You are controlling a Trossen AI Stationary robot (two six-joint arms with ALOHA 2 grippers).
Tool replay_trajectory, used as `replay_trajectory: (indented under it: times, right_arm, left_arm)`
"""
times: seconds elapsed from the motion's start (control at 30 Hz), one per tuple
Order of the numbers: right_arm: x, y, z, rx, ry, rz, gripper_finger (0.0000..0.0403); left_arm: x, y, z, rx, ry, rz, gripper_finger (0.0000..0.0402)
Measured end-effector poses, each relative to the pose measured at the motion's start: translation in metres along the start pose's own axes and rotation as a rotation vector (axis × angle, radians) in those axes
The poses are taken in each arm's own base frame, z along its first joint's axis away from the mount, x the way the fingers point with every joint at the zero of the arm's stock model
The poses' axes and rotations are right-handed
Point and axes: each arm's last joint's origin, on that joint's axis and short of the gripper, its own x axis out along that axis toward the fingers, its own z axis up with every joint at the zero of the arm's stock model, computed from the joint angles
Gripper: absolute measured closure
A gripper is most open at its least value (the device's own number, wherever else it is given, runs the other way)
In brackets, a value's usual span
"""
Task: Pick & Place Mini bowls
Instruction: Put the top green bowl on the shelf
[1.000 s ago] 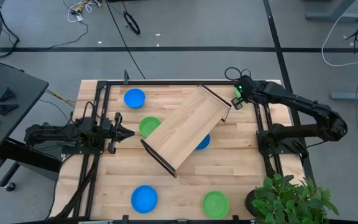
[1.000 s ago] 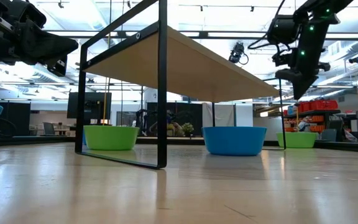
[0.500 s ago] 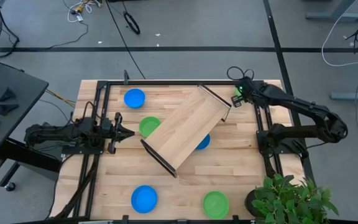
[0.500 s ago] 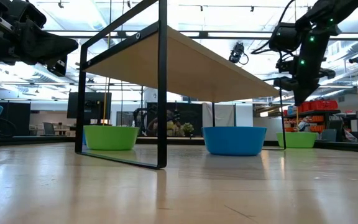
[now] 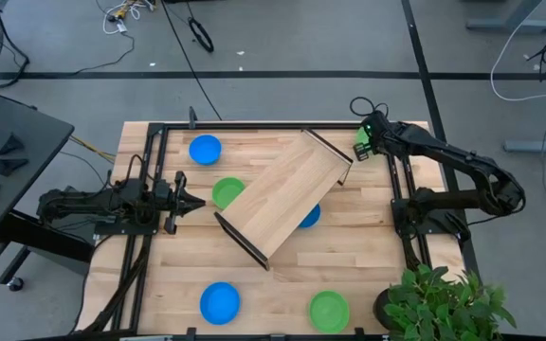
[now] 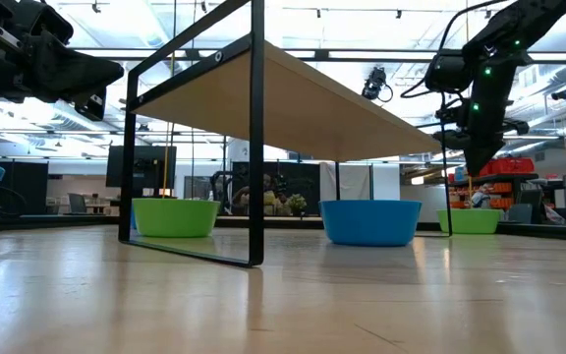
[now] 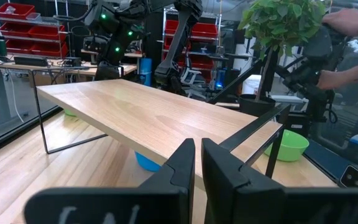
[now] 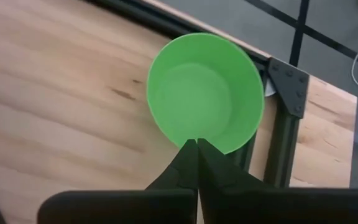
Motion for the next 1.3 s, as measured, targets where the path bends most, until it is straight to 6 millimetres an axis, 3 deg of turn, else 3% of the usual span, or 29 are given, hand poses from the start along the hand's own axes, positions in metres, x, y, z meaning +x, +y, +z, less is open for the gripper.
replay_trajectory:
  times: [0.3,0.63,1.3]
  right_arm:
    - [0.008,0.005,0.002,-0.153,0.024,0.025,0.0403]
    - [0.018,0.004,0.005,-0.174,0.054,0.035,0.0403]
    - [0.030,0.010,0.005,-0.396,0.092,0.072,0.0403]
  left_arm:
    - [0.000,0.000,0.000,0.000,0.001,0.000,0.0369]
    - [0.000,0.000,0.000,0.000,0.000,0.000,0.0369]
    - [0.000,0.000,0.000,0.000,0.001,0.000,0.0369]
